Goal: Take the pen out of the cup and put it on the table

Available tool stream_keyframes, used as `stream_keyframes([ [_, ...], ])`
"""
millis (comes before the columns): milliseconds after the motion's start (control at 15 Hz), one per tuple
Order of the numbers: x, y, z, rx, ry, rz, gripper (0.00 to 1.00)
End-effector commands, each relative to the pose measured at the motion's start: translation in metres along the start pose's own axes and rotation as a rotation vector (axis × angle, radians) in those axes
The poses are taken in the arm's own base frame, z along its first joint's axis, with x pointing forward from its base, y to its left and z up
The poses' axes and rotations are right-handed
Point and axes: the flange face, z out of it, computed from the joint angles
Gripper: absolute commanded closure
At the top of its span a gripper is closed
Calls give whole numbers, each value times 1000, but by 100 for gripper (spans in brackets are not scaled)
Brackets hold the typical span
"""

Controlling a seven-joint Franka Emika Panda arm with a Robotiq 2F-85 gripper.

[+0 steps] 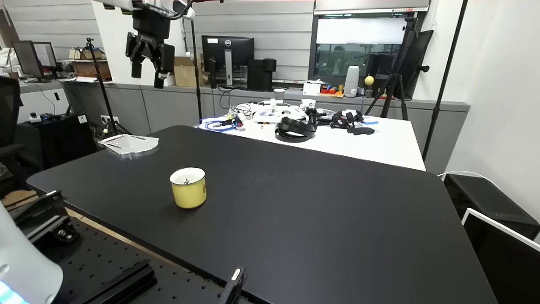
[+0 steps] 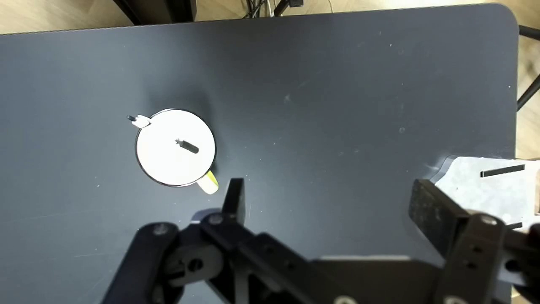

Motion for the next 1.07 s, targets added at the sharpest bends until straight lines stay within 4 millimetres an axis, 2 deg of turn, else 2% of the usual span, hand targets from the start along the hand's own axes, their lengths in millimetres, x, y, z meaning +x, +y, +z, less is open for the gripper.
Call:
stream_keyframes([
  [0,5,1,2,-33,-1,-45,0],
  [533,39,36,18,-215,-207,-243,0],
  [1000,81,65,49,-273,-487,-347,0],
])
